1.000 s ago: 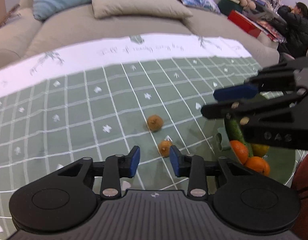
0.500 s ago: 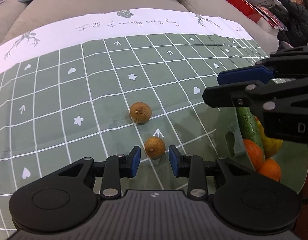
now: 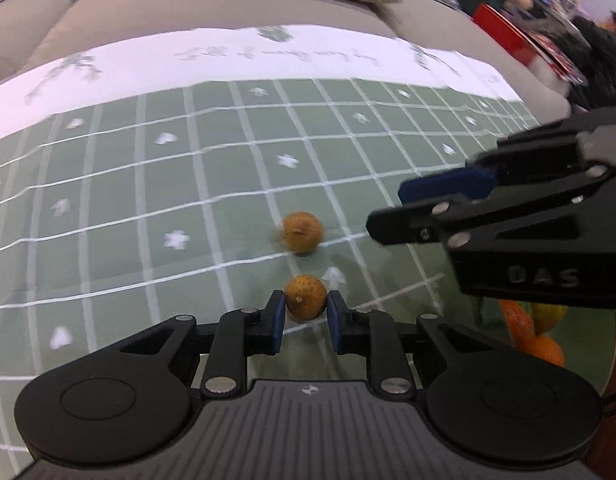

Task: Organize fruits
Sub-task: 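Grasp a longan with the right tool while the left tool grasps another longan, then carry both longans over the colander and lower them in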

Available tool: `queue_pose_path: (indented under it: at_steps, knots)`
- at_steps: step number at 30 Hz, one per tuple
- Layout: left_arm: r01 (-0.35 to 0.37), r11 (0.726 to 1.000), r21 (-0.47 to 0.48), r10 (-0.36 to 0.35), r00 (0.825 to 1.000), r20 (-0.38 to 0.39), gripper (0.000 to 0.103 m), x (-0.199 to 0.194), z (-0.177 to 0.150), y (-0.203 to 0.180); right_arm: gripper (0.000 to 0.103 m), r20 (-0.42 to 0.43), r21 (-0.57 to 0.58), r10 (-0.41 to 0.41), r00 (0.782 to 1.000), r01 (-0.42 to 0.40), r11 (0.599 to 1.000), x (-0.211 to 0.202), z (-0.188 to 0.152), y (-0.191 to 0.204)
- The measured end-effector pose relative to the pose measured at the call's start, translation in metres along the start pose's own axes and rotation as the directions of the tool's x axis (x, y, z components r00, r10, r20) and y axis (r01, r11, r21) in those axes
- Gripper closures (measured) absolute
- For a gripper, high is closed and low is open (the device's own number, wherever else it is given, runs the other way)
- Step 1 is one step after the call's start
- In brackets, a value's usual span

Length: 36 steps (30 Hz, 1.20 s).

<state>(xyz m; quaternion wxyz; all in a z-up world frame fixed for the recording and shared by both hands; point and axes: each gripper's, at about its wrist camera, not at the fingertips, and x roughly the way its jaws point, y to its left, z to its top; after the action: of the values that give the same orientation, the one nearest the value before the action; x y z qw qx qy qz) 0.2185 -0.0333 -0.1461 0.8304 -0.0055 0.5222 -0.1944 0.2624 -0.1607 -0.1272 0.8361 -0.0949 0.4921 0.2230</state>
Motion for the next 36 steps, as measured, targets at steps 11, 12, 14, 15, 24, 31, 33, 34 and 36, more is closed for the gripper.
queue_pose_path:
  at_steps: [11,12,14,15,24,31,33,34,36]
  knots:
    - [-0.092,0.992,-0.091,0.094,0.995,0.023,0.079,-0.032,-0.003,0.03,0.079,-0.117,-0.046,-0.01,0.993,0.004,0.999,0.049,0.025,0.021]
    - [-0.093,0.991,-0.095,0.096,0.995,0.024,0.079,-0.034,-0.004,0.031,0.079,-0.124,-0.046,-0.014,0.992,0.008,0.999,0.052,0.026,0.021]
    - [-0.097,0.99,-0.099,0.1,0.995,0.026,0.079,-0.036,-0.004,0.033,0.079,-0.136,-0.043,-0.01,0.991,0.004,0.999,0.058,0.028,0.022]
    - [-0.1,0.99,-0.101,0.103,0.994,0.026,0.079,-0.038,-0.005,0.034,0.079,-0.139,-0.044,-0.015,0.99,0.009,0.999,0.06,0.029,0.023]
    - [-0.108,0.988,-0.114,0.113,0.993,0.04,0.079,-0.049,-0.005,0.036,0.081,-0.153,-0.038,-0.064,0.986,0.058,0.998,0.069,0.031,0.023]
    - [-0.126,0.985,-0.117,0.133,0.99,0.048,0.079,-0.061,-0.006,0.032,0.082,-0.131,-0.024,-0.044,0.99,0.041,0.999,0.053,0.03,0.03]
    - [-0.132,0.985,-0.115,0.139,0.989,0.057,0.079,-0.067,-0.007,0.03,0.082,-0.113,-0.008,-0.025,0.993,0.024,1.0,0.042,0.027,0.033]
    - [-0.134,0.984,-0.115,0.142,0.988,0.062,0.079,-0.071,-0.008,0.029,0.082,-0.102,0.002,-0.014,0.995,0.015,1.0,0.035,0.026,0.035]
    - [-0.139,0.983,-0.117,0.148,0.986,0.073,0.079,-0.079,-0.009,0.027,0.082,-0.077,0.02,0.001,0.997,0.0,1.0,0.022,0.022,0.039]
